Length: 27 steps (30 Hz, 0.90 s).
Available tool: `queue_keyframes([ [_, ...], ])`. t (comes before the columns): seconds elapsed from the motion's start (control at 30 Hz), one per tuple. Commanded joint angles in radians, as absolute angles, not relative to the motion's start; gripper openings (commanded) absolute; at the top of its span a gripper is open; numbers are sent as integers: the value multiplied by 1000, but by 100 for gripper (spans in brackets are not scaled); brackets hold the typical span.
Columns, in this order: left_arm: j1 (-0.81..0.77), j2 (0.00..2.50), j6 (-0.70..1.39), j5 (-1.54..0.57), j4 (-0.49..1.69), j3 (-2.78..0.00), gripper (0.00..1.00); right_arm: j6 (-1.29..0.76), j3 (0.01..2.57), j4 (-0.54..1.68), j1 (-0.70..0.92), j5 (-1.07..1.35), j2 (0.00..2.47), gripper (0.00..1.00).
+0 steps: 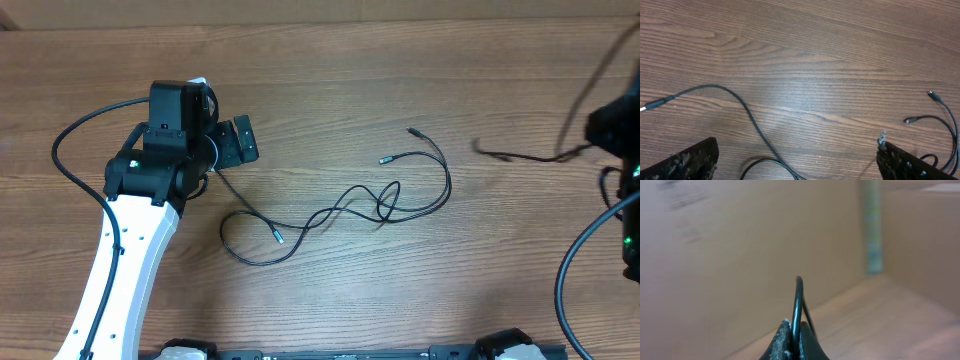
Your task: Untangle cables
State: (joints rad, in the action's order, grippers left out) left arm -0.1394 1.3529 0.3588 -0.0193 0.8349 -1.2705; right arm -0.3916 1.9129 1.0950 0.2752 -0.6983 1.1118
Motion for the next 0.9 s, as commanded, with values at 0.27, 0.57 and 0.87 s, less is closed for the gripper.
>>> queue_keyframes([
  [0.27,-138,1353,347,-26,834,-1281,100,-388,1932,1233,272,-1271,1106,4],
  [0.57,-138,1353,347,-26,834,-1281,100,-395,1931,1236,130,-1277,1122,4],
  [0.87,-138,1353,347,-26,834,-1281,100,-395,1931,1190,-120,-1253,1264,4],
])
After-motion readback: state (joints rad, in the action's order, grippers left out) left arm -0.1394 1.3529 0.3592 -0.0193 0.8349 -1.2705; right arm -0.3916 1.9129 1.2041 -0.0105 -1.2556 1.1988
